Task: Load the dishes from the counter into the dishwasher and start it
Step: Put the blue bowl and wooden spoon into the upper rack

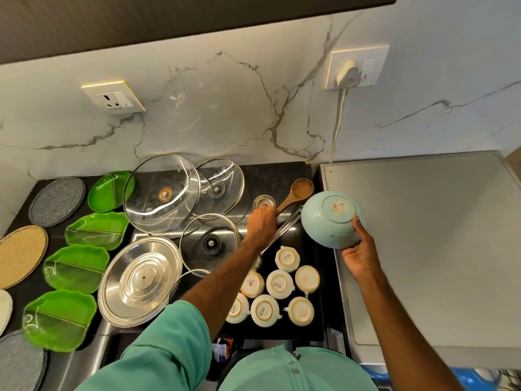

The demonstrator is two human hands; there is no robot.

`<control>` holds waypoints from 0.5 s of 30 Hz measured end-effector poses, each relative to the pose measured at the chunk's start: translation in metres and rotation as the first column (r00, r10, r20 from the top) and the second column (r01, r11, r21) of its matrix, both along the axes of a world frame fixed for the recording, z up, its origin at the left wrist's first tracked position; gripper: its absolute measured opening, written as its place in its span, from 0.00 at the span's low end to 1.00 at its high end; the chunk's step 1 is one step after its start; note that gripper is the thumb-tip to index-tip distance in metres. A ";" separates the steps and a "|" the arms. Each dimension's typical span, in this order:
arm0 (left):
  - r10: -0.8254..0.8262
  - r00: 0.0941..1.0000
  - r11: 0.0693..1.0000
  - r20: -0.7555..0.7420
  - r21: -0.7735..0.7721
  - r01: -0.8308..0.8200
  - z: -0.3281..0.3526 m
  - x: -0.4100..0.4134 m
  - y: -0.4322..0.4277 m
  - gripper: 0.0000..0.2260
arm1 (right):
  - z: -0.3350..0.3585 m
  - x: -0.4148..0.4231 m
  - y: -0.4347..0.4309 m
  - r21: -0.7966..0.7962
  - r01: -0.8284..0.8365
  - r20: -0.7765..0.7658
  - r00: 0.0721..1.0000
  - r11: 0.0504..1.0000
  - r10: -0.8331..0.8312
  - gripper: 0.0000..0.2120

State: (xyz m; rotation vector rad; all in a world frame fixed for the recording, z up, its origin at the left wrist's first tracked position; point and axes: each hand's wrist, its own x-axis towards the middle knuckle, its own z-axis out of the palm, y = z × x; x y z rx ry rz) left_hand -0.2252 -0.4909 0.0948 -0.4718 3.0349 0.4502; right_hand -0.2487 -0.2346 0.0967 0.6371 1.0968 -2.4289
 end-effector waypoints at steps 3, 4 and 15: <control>-0.021 0.999 0.999 -0.042 0.035 0.023 0.011 -0.005 0.002 0.04 | 0.007 0.006 0.004 -0.004 0.028 -0.019 0.999 1.000 -0.029 0.23; -0.023 0.998 0.998 -0.059 0.049 0.026 0.015 -0.006 0.003 0.05 | 0.010 0.008 0.006 -0.010 0.038 -0.027 0.999 0.999 -0.038 0.23; -0.059 0.981 0.913 -0.184 0.388 0.128 0.081 0.030 0.052 0.04 | 0.048 0.078 0.040 -0.130 0.145 -0.068 0.986 0.981 -0.155 0.18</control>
